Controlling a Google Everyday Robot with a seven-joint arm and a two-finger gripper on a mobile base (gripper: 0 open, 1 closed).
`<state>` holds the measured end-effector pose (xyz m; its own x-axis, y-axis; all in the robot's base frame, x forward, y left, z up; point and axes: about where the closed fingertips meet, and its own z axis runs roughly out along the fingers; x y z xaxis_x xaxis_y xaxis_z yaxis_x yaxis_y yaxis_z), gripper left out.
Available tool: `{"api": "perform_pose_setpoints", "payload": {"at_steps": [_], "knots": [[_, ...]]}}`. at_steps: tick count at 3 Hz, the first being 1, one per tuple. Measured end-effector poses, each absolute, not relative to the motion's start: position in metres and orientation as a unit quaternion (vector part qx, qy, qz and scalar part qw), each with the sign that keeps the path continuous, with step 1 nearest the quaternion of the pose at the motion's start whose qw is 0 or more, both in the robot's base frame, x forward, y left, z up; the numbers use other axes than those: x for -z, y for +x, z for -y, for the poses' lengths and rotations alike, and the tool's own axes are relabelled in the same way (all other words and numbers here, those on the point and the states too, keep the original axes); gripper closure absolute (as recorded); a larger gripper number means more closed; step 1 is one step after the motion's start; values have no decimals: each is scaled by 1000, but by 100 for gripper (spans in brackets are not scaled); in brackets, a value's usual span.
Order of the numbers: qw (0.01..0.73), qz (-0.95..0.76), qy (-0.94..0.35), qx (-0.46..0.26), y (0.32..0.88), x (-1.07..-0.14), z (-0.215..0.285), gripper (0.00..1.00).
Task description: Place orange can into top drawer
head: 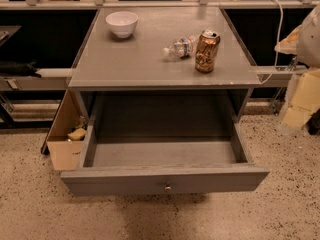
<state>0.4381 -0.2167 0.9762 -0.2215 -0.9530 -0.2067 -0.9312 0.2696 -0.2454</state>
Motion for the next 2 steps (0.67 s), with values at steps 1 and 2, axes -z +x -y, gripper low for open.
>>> {"api": "perform_pose_setpoints", "payload": {"at_steps": [1, 2], "knots": [[160, -781, -603, 35, 439, -977, 217, 0], [191, -789, -583, 27, 470, -972, 224, 0]]}}
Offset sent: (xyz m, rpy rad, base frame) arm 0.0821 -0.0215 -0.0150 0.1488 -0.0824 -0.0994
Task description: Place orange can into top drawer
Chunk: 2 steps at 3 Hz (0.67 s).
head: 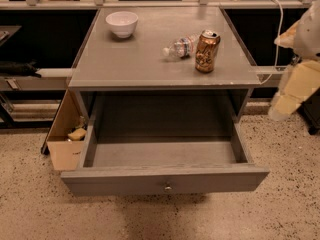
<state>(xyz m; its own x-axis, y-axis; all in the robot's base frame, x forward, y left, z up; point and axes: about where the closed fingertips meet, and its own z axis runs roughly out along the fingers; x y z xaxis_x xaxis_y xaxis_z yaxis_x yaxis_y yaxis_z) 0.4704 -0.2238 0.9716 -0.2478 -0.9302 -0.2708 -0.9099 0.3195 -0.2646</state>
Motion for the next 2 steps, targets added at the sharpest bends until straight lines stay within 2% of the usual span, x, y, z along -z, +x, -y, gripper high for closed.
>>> {"api": "perform_pose_setpoints", "payload": {"at_steps": [1, 2], "knots": [[242, -795, -556, 5, 521, -963, 233, 0], [325, -791, -517, -44, 592, -954, 228, 0]]}}
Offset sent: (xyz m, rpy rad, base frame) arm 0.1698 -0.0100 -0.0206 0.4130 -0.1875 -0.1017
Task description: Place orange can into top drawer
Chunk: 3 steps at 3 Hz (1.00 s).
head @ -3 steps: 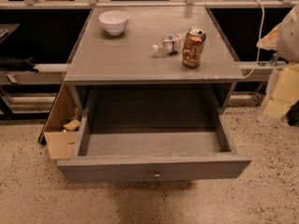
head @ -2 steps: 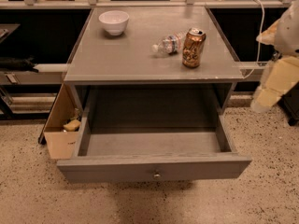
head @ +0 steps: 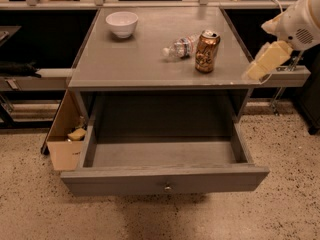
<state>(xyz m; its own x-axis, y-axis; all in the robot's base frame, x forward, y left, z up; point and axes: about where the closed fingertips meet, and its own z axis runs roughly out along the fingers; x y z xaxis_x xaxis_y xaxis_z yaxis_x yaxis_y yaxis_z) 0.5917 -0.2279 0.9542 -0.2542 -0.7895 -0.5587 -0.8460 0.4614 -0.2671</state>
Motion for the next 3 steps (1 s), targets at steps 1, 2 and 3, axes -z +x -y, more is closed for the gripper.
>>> {"api": "perform_pose_setpoints", "payload": {"at_steps": [1, 2, 3], "knots": [[385, -778, -488, -91, 638, -952, 214, 0], [385, -778, -488, -91, 638, -952, 214, 0], [401, -779, -471, -102, 660, -938, 211, 0]]}}
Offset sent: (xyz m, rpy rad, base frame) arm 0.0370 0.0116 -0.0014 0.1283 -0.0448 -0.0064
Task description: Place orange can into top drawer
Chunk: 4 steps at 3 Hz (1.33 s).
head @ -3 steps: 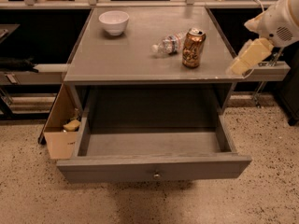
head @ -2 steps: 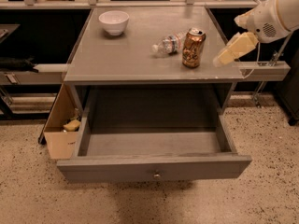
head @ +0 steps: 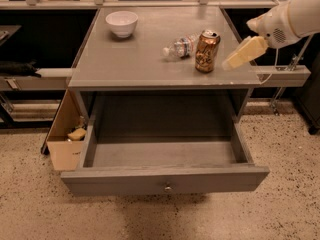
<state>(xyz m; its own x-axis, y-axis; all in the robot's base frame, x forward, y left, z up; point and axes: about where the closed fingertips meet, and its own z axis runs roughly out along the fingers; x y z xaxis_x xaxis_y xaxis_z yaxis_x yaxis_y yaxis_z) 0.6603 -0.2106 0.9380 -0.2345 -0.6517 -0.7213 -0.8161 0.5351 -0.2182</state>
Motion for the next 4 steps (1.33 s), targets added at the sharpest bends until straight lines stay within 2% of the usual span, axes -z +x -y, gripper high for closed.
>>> {"api": "perform_pose_setpoints", "payload": {"at_steps": [2, 4], "knots": [[447, -774, -422, -151, 724, -907, 192, 0], [465, -765, -405, -186, 749, -890, 168, 3]]}}
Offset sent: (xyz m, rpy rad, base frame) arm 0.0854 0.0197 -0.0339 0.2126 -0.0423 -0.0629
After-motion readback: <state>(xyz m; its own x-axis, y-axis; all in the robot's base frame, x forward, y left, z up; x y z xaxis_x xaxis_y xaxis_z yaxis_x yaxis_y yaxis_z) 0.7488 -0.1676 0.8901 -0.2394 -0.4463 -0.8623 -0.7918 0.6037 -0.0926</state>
